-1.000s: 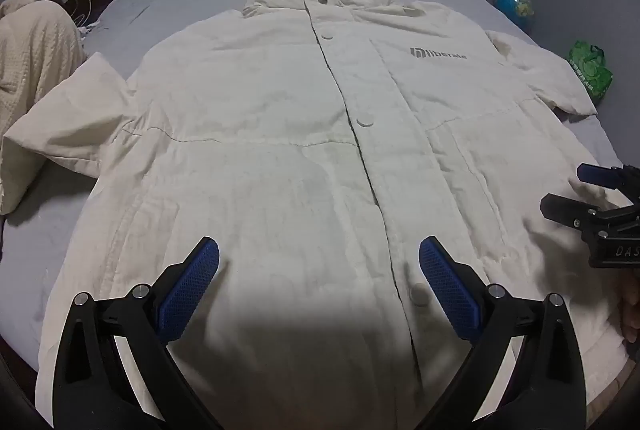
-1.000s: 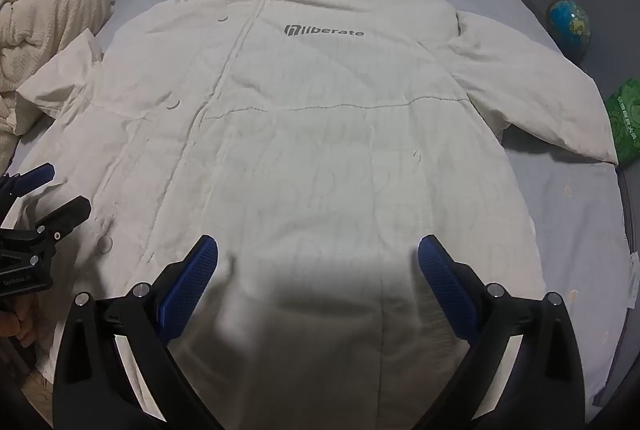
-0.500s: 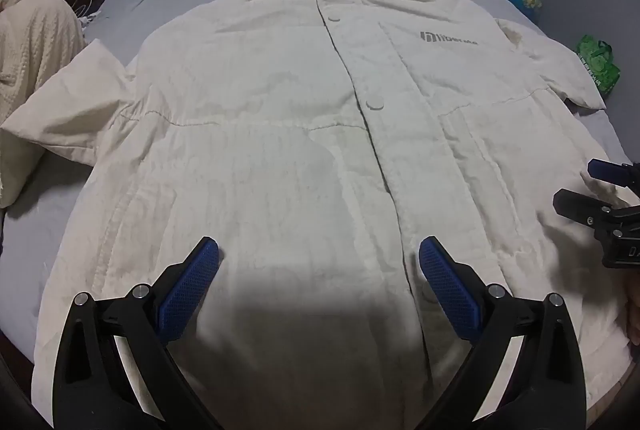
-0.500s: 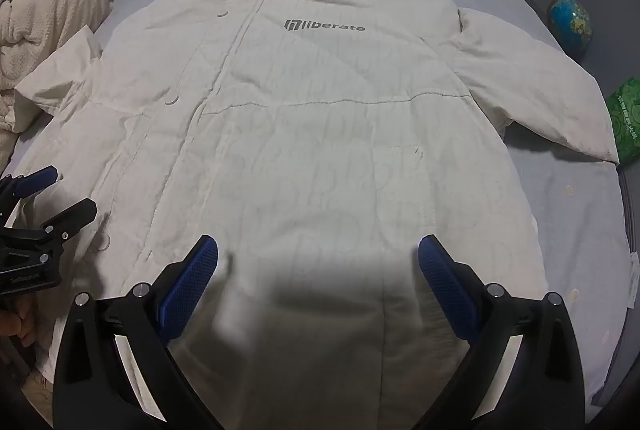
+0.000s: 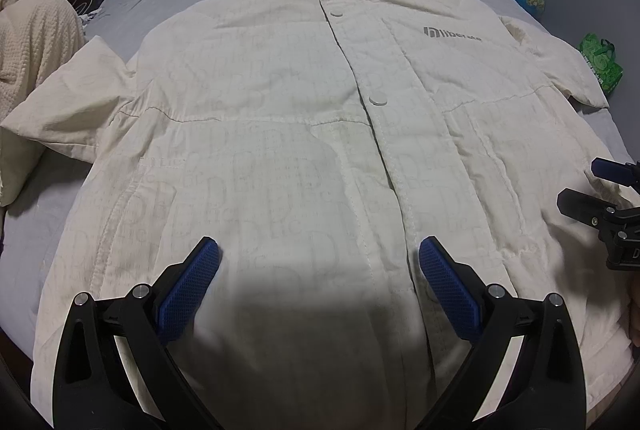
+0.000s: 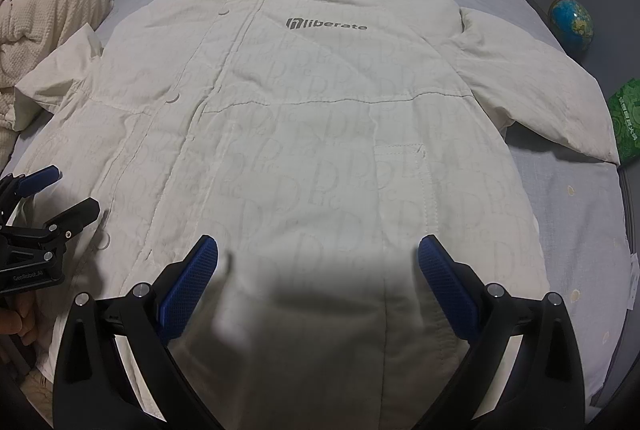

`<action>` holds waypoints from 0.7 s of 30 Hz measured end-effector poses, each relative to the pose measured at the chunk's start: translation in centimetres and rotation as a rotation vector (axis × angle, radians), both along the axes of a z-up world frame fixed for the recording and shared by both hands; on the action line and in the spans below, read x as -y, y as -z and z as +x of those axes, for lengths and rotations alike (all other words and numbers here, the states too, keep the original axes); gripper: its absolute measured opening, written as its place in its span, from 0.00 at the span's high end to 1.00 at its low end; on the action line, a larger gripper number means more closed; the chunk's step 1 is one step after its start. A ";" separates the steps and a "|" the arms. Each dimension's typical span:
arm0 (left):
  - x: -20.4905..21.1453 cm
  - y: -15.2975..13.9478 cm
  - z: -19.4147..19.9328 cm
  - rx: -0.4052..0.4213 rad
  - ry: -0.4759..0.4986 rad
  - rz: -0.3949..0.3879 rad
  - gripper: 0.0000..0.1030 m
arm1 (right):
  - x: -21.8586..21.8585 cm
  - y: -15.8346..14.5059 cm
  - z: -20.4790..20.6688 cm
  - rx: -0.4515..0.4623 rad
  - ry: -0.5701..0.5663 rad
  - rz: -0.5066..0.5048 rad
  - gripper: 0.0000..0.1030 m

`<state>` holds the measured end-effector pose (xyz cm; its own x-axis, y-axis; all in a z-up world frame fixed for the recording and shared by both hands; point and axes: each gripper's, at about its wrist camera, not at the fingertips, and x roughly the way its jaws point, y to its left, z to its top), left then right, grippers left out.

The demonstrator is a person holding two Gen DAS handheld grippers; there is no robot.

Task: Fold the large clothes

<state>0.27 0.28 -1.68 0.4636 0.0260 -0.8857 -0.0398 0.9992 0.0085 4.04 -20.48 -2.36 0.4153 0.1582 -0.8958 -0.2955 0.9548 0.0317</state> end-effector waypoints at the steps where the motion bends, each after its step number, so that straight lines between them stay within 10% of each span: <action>1: 0.0 0.0 0.0 0.000 0.000 0.000 0.06 | 0.0 0.0 0.0 0.000 0.000 0.000 0.07; 21: -0.1 0.7 -0.1 -0.011 -0.001 0.011 0.06 | -0.2 0.2 0.2 -0.002 0.000 -0.002 0.07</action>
